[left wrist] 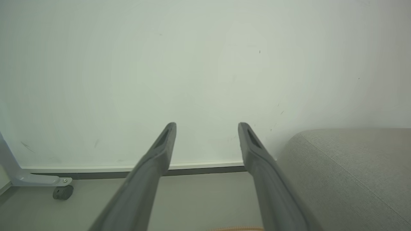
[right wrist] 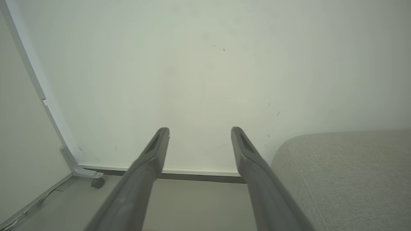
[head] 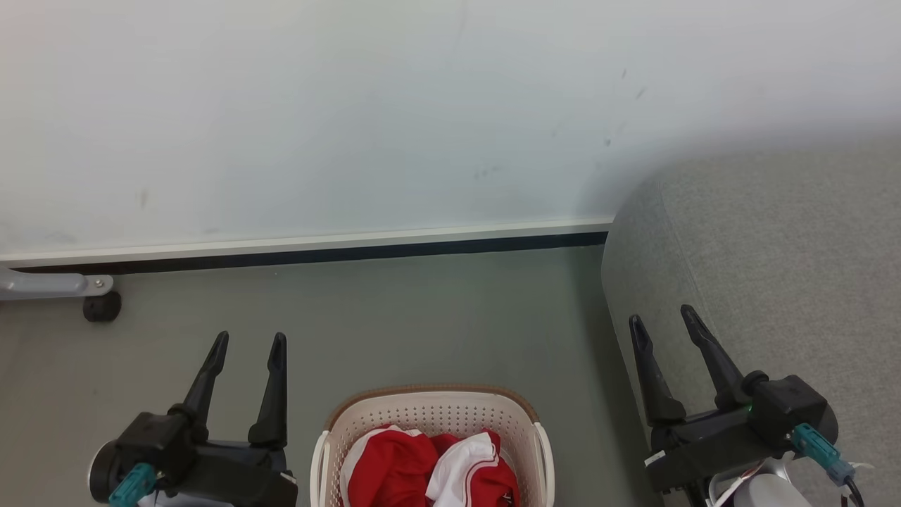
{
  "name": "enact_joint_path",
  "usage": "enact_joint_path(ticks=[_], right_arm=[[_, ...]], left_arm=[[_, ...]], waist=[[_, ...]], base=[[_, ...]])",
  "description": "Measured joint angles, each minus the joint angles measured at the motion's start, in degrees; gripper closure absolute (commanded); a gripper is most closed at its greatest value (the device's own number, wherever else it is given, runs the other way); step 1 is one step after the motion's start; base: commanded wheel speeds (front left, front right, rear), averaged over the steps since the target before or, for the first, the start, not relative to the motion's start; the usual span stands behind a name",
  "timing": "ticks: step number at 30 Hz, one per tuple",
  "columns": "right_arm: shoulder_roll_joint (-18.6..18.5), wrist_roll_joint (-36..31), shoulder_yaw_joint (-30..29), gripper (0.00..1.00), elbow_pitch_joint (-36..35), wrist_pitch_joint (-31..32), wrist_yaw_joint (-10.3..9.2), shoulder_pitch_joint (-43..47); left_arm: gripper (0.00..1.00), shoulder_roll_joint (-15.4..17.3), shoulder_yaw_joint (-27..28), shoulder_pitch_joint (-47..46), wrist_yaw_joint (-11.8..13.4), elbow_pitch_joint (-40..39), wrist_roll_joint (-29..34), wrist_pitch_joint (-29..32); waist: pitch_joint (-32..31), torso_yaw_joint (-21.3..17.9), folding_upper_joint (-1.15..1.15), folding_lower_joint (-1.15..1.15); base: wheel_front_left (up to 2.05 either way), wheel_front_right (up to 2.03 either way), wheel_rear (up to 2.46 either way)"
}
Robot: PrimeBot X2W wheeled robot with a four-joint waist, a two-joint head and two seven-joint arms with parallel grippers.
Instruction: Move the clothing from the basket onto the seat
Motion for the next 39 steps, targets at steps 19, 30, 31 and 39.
enact_joint_path(ticks=[19, 30, 31, 39], right_arm=[[1.35, -1.15, -1.99, 0.00, -4.37, -0.01, -0.02, -0.70], [3.18, -0.83, -2.96, 0.00, -7.27, -0.16, 0.22, -3.75], [3.30, -0.83, -2.97, 0.00, -7.68, -0.16, 0.30, -4.11], [4.20, -0.86, -2.93, 0.00, -9.67, -0.16, 0.48, -5.81]], left_arm=[[0.00, 1.11, 2.10, -2.80, -2.53, -2.49, -0.11, 0.00], [0.00, 3.18, 2.07, -7.78, -4.05, 1.02, -0.25, 0.15], [0.00, 3.35, 1.91, -8.32, -4.05, 1.57, -0.25, 0.38], [0.00, 3.48, 0.85, -12.71, -5.11, 6.45, -0.76, 2.55]], waist=[[8.95, -3.76, 0.00, 0.01], [16.31, -6.97, 0.01, 0.01], [17.05, -7.32, 0.00, 0.01], [23.13, -10.07, 0.01, 0.02]], base=[[0.00, 0.00, 0.00], [0.00, 0.00, 0.00], [0.00, 0.00, 0.00], [0.00, 0.00, 0.00]])
